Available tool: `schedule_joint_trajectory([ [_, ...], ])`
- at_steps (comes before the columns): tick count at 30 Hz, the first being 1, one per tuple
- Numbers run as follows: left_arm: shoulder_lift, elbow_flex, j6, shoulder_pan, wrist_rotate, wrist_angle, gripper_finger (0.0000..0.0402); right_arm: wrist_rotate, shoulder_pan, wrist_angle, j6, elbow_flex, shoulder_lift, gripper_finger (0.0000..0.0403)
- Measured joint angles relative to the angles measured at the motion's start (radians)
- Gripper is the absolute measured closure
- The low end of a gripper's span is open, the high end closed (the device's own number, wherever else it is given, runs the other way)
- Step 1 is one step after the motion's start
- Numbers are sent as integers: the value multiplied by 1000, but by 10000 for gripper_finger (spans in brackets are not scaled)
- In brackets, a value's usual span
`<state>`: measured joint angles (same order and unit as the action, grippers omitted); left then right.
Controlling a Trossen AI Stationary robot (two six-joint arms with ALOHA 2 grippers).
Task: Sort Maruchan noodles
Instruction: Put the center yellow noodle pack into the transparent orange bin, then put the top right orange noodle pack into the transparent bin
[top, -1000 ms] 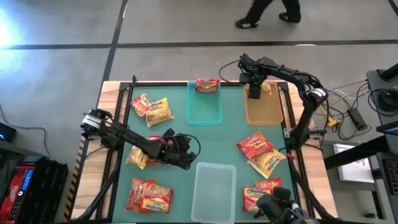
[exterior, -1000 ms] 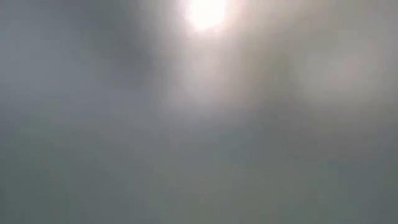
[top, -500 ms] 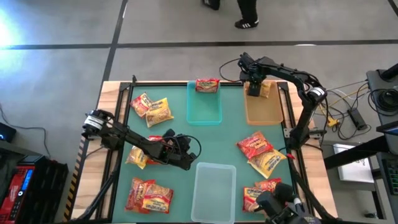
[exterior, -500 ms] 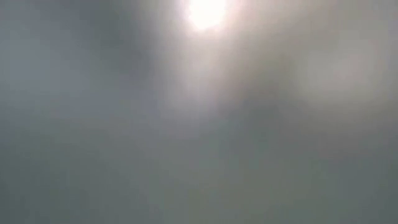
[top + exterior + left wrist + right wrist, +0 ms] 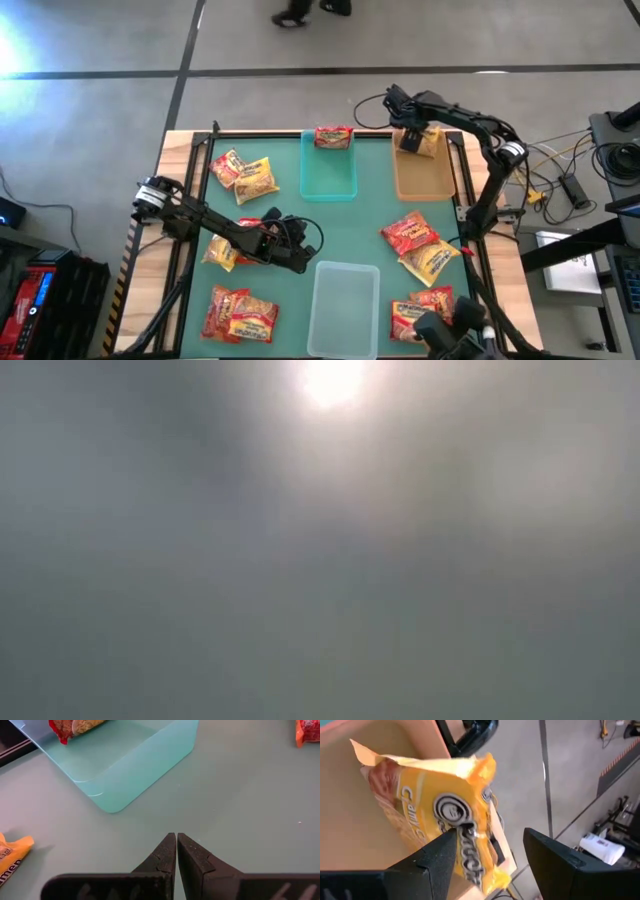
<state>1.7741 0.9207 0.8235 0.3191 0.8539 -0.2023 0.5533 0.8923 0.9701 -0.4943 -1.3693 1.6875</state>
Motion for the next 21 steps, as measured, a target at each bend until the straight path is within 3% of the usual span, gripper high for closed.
schedule_joint_trajectory([
  [4, 0, 3, 1, 0, 0, 0, 402, 0, -4, 24, 40, -1, -47, 184],
  [9, -2, 25, -2, 0, 0, 0, 402, -44, -17, 34, 223, -3, -126, 184],
  [11, -2, 33, -2, 0, 0, 0, 402, -158, -25, 52, 296, -3, -158, 184],
  [15, -2, 50, -2, 0, -7, 1, 402, -556, -49, 43, 421, 16, -217, 184],
  [17, -2, 61, -8, 0, -10, 1, 402, -699, -83, 15, 471, 44, -245, 184],
  [21, -2, 82, -32, 0, -40, 1, 402, -753, -218, -49, 555, 128, -289, 184],
])
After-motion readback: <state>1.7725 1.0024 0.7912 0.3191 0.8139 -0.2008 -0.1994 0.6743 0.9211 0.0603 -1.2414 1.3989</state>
